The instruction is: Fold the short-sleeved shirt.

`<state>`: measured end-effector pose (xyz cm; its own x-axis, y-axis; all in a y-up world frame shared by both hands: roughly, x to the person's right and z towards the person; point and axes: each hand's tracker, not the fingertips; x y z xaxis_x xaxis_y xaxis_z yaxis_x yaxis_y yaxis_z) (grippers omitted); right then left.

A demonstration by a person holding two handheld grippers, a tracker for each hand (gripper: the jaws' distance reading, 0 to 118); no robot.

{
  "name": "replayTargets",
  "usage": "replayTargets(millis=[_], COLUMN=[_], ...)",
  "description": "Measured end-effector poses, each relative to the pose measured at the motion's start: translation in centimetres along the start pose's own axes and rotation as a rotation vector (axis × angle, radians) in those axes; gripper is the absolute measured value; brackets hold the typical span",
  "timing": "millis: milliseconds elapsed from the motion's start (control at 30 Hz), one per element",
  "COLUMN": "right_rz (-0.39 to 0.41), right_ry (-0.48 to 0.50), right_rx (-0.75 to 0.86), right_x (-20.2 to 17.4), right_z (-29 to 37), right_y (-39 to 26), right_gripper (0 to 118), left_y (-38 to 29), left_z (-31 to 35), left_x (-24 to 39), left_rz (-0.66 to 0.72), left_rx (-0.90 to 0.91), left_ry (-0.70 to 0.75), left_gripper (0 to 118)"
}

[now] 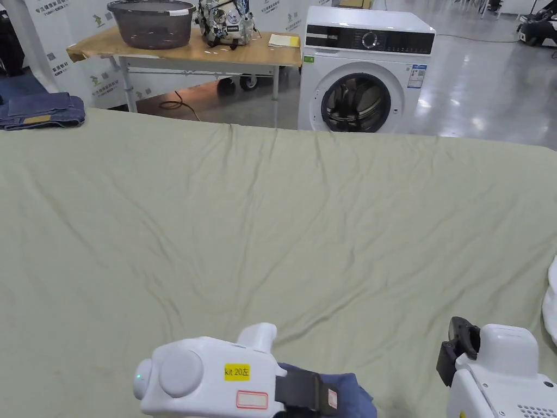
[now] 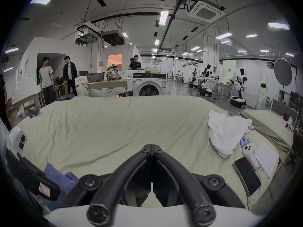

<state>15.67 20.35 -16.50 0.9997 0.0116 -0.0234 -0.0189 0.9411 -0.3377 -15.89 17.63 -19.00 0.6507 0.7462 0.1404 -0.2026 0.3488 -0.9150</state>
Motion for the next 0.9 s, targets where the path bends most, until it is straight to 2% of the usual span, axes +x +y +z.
replayTargets(millis=[33,67,100,200,367,433,600,733,900], right_rz=[-0.003,-0.005,-0.007,-0.007,-0.007,-0.011,-0.019,-0.025,-0.025], right_ry=[-0.003,-0.005,-0.006,-0.007,-0.006,-0.005,-0.002,0.005,0.015], right_rx=[-0.001,-0.001,-0.003,-0.007,-0.010,-0.010,-0.004,0.002,0.021], right_x=[0.1,0.1,0.2,0.2,0.2,0.2,-0.1,-0.6,-1.5], right_z=[0.0,0.0,0.0,0.0,-0.1,-0.1,-0.2,-0.4,-0.6], right_y=[0.0,0.0,0.0,-0.1,-0.2,-0.3,-0.3,-0.1,0.5], right_gripper=[0,0,0,0,0,0,0,0,0], left_y=[-0.4,-0.5,-0.6,-1.6,-3.4,-3.6,-3.4,-2.5,-1.7], left_z=[-0.1,-0.8,-1.8,-5.7,-9.9,-10.4,-9.0,-5.6,0.4], left_x=[0.0,-0.2,-0.9,-2.7,-4.0,-4.5,-2.5,-1.1,0.6], left_rz=[0.008,0.012,0.030,0.110,0.119,0.125,-0.010,-0.091,-0.296], left_rx=[0.014,0.001,-0.017,-0.119,-0.126,-0.102,-0.080,0.034,0.286], left_ry=[0.023,0.028,0.016,-0.074,-0.048,-0.042,0.020,0.061,0.289], left_gripper=[32,18,12,11,0,0,0,0,0])
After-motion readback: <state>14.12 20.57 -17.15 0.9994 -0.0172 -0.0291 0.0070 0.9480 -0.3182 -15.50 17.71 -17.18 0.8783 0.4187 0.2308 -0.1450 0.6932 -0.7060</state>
